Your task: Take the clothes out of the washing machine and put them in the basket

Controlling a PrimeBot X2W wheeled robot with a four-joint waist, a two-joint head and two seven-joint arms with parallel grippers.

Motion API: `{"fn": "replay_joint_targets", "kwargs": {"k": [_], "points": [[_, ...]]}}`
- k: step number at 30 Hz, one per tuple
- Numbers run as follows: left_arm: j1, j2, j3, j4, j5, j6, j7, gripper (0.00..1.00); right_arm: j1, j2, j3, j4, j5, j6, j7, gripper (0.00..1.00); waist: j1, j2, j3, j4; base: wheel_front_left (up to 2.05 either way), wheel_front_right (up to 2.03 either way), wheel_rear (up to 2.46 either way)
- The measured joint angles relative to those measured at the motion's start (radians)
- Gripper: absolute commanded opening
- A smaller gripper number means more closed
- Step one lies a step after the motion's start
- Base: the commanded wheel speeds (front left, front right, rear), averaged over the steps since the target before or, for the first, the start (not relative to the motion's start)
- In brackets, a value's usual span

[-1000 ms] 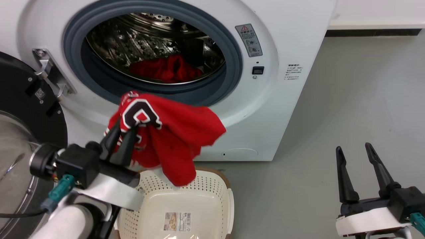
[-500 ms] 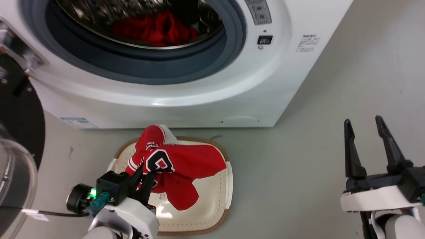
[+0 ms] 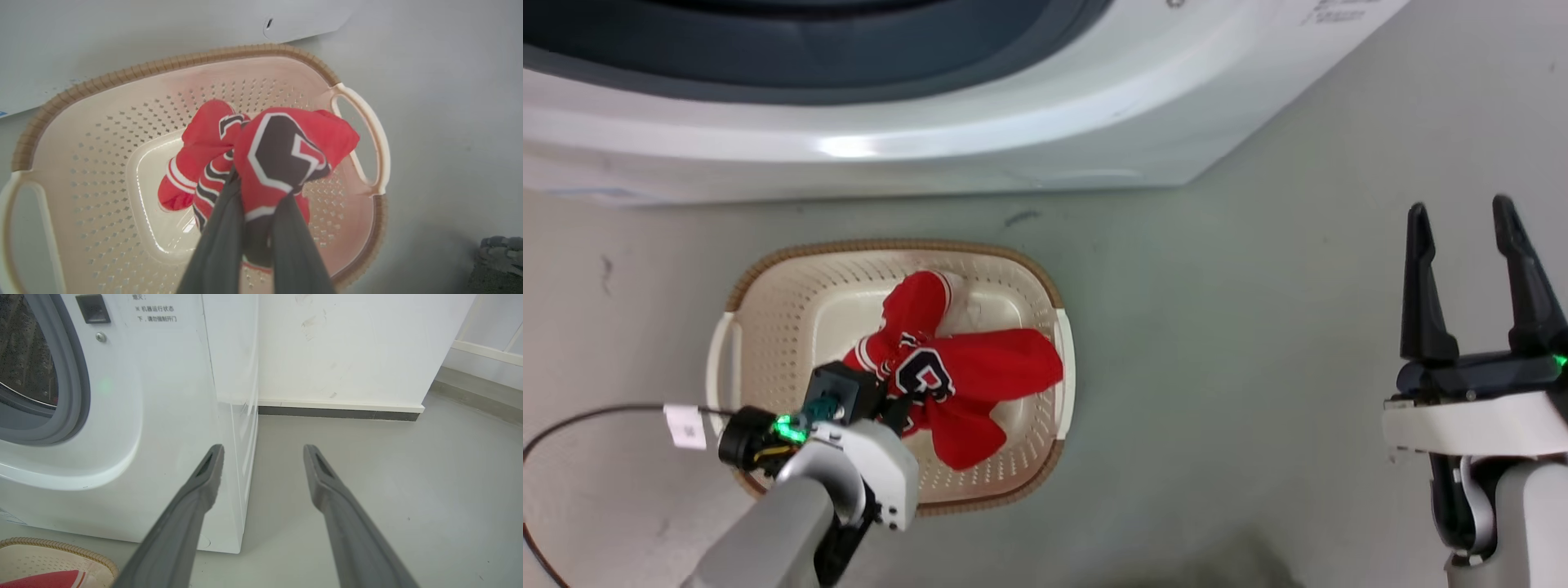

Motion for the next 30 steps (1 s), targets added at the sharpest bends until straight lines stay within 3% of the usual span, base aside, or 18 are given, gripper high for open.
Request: {"fn": "replay_joint_targets", "kwargs": {"k": [8, 16, 22, 23, 24, 30], "points": [[-0.248, -0.099, -0.043, 0.417, 0.039, -0.078, -0.004, 0.0, -0.066, 0.0, 0.001, -0.019, 0.031, 0.0, 0.0, 1.0, 0.0, 0.0, 0.176, -0.046, 0.0, 0.0, 0.0], [-0.39, -0.158, -0.093, 0.645, 0.08, -0.091, 0.024, 0.0, -0.095, 0.0, -0.009, -0.028, 0.05, 0.0, 0.0, 1.0, -0.0001, 0.0, 0.265, -0.076, 0.0, 0.0, 0.0], [-0.436, -0.192, -0.107, 0.71, 0.086, -0.086, 0.053, 0.0, -0.105, 0.0, -0.019, -0.03, 0.057, 0.0, 0.0, 1.0, -0.0001, 0.0, 0.3, -0.084, 0.0, 0.0, 0.0], [-0.438, -0.196, -0.111, 0.715, 0.086, -0.086, 0.061, 0.25, -0.106, 0.0, -0.02, -0.03, 0.057, 0.0, 0.0, 1.0, -0.0001, -0.0001, 0.301, -0.084, 0.0, 0.0, 0.0], [-0.439, -0.198, -0.119, 0.718, 0.089, -0.086, 0.062, 1.0, -0.107, 0.0, -0.02, -0.03, 0.057, 0.0, 0.0, 1.0, -0.0001, 0.0, 0.301, -0.083, 0.0, 0.0, 0.0], [-0.418, -0.206, -0.118, 0.732, 0.077, -0.086, 0.048, 1.0, -0.107, 0.0, -0.024, -0.022, 0.065, 0.0, 0.0, 1.0, -0.0001, -0.0001, 0.267, -0.075, 0.0, 0.0, 0.0]]}}
